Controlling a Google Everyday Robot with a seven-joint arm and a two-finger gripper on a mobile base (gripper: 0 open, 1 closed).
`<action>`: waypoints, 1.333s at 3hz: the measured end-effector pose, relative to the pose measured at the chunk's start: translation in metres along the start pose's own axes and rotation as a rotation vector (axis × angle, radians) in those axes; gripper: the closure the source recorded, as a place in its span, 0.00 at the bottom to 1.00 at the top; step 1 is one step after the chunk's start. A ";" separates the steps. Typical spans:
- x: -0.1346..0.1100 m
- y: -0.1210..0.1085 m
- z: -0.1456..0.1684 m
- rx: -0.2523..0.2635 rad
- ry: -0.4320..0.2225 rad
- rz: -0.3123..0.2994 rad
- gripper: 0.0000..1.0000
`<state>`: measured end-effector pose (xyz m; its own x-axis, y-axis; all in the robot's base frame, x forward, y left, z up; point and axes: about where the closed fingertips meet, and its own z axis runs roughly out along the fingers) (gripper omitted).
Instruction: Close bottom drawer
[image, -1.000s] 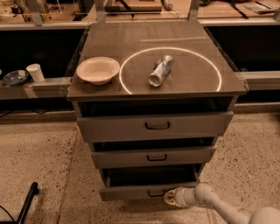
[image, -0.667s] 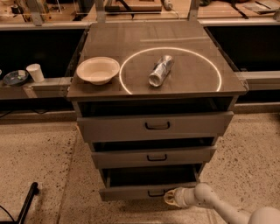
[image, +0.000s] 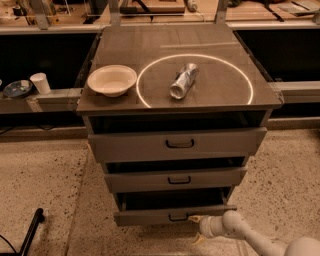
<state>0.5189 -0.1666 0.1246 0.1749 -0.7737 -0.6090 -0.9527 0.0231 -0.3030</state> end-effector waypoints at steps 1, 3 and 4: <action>0.000 0.000 0.000 0.000 0.000 0.000 0.00; 0.006 -0.001 0.008 0.003 -0.008 0.025 0.20; 0.012 -0.005 0.013 0.027 -0.021 0.046 0.05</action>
Offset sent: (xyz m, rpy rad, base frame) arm 0.0000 0.0000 0.0000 0.0000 0.0000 0.0000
